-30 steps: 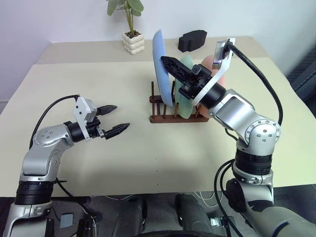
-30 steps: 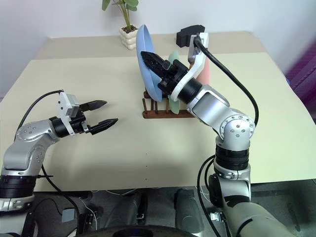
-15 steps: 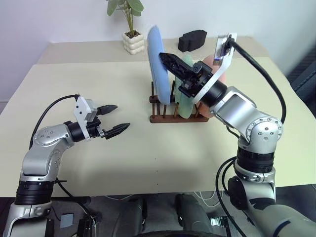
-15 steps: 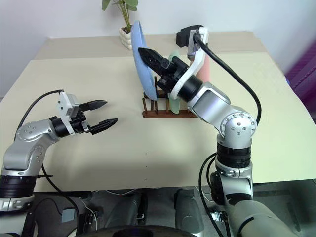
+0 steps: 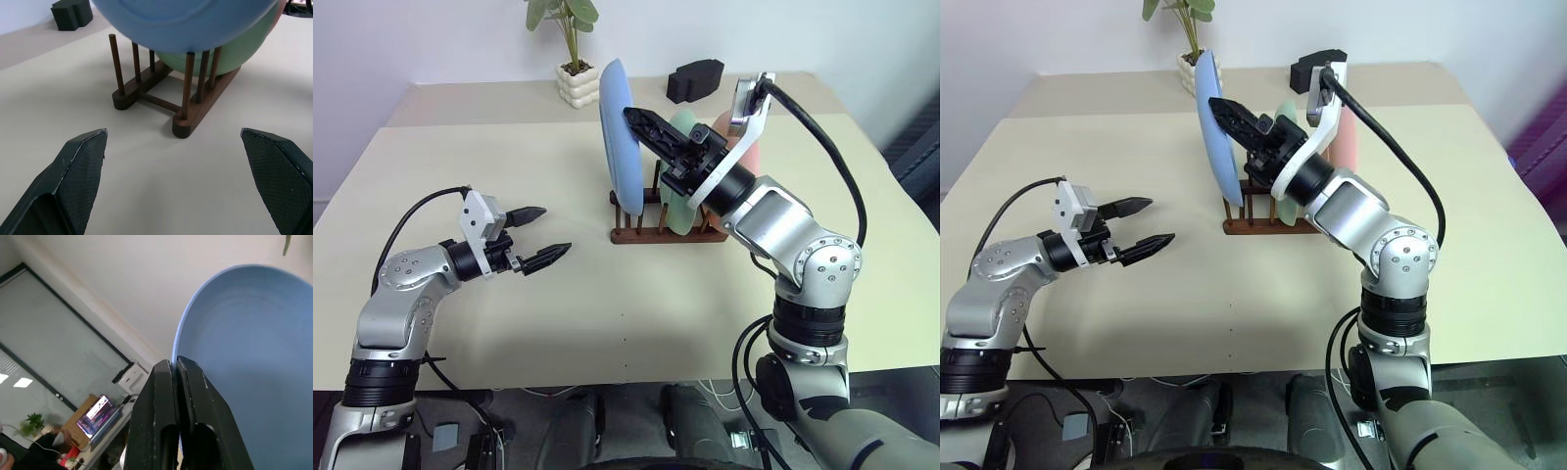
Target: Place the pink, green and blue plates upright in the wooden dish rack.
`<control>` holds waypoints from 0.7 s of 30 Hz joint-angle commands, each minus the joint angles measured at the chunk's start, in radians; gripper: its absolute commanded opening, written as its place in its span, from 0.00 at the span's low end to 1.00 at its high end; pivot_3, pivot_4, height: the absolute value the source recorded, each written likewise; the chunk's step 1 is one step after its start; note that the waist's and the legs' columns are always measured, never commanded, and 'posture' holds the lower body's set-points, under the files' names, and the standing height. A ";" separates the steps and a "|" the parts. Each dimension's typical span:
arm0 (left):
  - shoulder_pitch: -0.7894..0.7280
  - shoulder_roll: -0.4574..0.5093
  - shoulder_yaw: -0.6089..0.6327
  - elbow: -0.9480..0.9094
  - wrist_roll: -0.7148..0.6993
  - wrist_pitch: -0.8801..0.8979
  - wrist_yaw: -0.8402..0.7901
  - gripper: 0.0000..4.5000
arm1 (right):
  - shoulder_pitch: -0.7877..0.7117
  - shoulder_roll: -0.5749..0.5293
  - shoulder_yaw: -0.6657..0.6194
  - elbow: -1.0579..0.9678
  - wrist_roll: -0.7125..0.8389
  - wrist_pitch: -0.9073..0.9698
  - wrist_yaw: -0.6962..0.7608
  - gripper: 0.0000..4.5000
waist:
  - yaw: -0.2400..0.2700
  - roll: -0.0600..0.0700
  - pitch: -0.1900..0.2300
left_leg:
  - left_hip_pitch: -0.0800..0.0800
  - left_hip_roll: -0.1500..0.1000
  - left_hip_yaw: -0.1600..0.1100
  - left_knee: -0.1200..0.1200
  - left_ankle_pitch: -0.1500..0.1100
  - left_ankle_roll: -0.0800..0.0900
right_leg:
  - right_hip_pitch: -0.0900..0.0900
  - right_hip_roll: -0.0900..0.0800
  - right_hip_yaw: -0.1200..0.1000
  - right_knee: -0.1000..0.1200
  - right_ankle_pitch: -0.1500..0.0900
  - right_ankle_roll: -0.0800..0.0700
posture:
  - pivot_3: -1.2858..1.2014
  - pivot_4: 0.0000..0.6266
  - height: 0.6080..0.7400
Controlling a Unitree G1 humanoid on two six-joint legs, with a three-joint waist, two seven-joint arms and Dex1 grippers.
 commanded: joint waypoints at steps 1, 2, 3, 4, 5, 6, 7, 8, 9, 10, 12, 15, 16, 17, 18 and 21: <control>0.003 0.008 0.018 -0.036 -0.016 -0.006 -0.002 1.00 | -0.008 0.008 -0.005 -0.022 0.034 -0.021 -0.012 0.02 | 0.000 0.000 0.000 | 0.000 0.000 0.000 0.000 0.000 0.000 | 0.000 0.000 0.000 0.000 0.000 0.000 | 0.52 0.24 1.00; 0.003 0.008 0.018 -0.035 -0.016 -0.006 -0.002 1.00 | -0.005 0.010 -0.005 -0.018 0.038 -0.023 -0.021 0.02 | 0.000 0.000 0.000 | 0.000 0.000 0.000 0.000 0.000 0.000 | 0.000 0.000 0.000 0.000 0.000 0.000 | 0.52 0.24 1.00; 0.003 0.008 0.018 -0.035 -0.016 -0.007 -0.002 1.00 | -0.002 0.012 -0.005 -0.014 0.040 -0.026 -0.031 0.02 | 0.000 0.000 0.000 | 0.000 0.000 0.000 0.000 0.000 0.000 | 0.000 0.000 0.000 0.000 0.000 0.000 | 0.52 0.24 1.00; 0.003 0.008 0.018 -0.034 -0.016 -0.007 -0.002 1.00 | 0.001 0.013 -0.005 -0.011 0.042 -0.028 -0.038 0.02 | 0.000 0.000 0.000 | 0.000 0.000 0.000 0.000 0.000 0.000 | 0.000 0.000 0.000 0.000 0.000 0.000 | 0.52 0.24 1.00; 0.003 0.008 0.018 -0.033 -0.016 -0.008 -0.003 1.00 | 0.003 0.013 -0.005 -0.010 0.044 -0.029 -0.045 0.02 | 0.000 0.000 0.000 | 0.000 0.000 0.000 0.000 0.000 0.000 | 0.000 0.000 0.000 0.000 0.000 0.000 | 0.52 0.24 1.00; 0.003 0.008 0.018 -0.033 -0.016 -0.008 -0.003 1.00 | 0.006 0.013 -0.005 -0.011 0.047 -0.032 -0.052 0.02 | 0.000 0.000 0.000 | 0.000 0.000 0.000 0.000 0.000 0.000 | 0.000 0.000 0.000 0.000 0.000 0.000 | 0.52 0.24 1.00; 0.003 0.009 0.019 -0.033 -0.016 -0.008 -0.003 1.00 | 0.009 0.014 -0.005 -0.011 0.049 -0.035 -0.059 0.02 | 0.000 0.000 0.000 | 0.000 0.000 0.000 0.000 0.000 0.000 | 0.000 0.000 0.000 0.000 0.000 0.000 | 0.52 0.24 1.00; 0.003 0.009 0.020 -0.034 -0.017 -0.008 -0.003 1.00 | 0.014 0.016 -0.007 -0.012 0.053 -0.038 -0.069 0.02 | 0.000 0.000 0.000 | 0.000 0.000 0.000 0.000 0.000 0.000 | 0.000 0.000 0.000 0.000 0.000 0.000 | 0.52 0.24 1.00; 0.003 0.009 0.020 -0.035 -0.018 -0.009 -0.003 1.00 | 0.018 0.018 -0.008 -0.013 0.055 -0.040 -0.076 0.02 | 0.000 0.000 0.000 | 0.000 0.000 0.000 0.000 0.000 0.000 | 0.000 0.000 0.000 0.000 0.000 0.000 | 0.52 0.24 1.00; 0.003 0.008 0.022 -0.036 -0.019 -0.009 -0.004 1.00 | 0.022 0.018 -0.008 -0.014 0.057 -0.042 -0.081 0.02 | 0.000 0.000 0.000 | 0.000 0.000 0.000 0.000 0.000 0.000 | 0.000 0.000 0.000 0.000 0.000 0.000 | 0.52 0.24 1.00; 0.003 0.008 0.024 -0.037 -0.022 -0.009 -0.004 1.00 | 0.027 0.017 -0.008 -0.016 0.060 -0.045 -0.087 0.02 | 0.000 0.000 0.000 | 0.000 0.000 0.000 0.000 0.000 0.000 | 0.000 0.000 0.000 0.000 0.000 0.000 | 0.52 0.24 1.00; 0.002 0.007 0.026 -0.037 -0.025 -0.011 -0.006 1.00 | 0.037 0.018 -0.008 -0.020 0.061 -0.052 -0.100 0.02 | -0.001 0.000 0.000 | 0.000 0.000 0.000 0.000 0.000 0.000 | 0.000 0.000 0.000 0.000 0.000 0.000 | 0.52 0.24 1.00; 0.001 0.007 0.025 -0.036 -0.025 -0.012 -0.006 1.00 | 0.040 0.018 -0.008 -0.020 0.061 -0.054 -0.104 0.02 | -0.001 0.000 0.000 | 0.000 0.000 0.000 0.000 0.000 0.000 | 0.000 0.000 0.000 0.000 0.000 0.000 | 0.52 0.24 1.00; 0.001 0.007 0.025 -0.036 -0.025 -0.013 -0.006 1.00 | 0.042 0.018 -0.007 -0.021 0.061 -0.056 -0.107 0.02 | -0.001 0.000 0.000 | 0.000 0.000 0.000 0.000 0.000 0.000 | 0.000 0.000 0.000 0.000 0.000 0.000 | 0.52 0.24 1.00; 0.001 0.007 0.025 -0.036 -0.025 -0.013 -0.006 1.00 | 0.044 0.018 -0.006 -0.021 0.062 -0.058 -0.110 0.02 | -0.001 0.000 0.000 | 0.000 0.000 0.000 0.000 0.000 0.000 | 0.000 0.000 0.000 0.000 0.000 0.000 | 0.52 0.24 1.00; -0.001 0.007 0.024 -0.035 -0.025 -0.014 -0.007 1.00 | 0.050 0.018 -0.004 -0.024 0.065 -0.063 -0.119 0.02 | -0.001 0.000 0.000 | 0.000 0.000 0.000 0.000 0.000 0.000 | 0.000 0.000 0.000 -0.001 0.000 0.000 | 0.52 0.24 1.00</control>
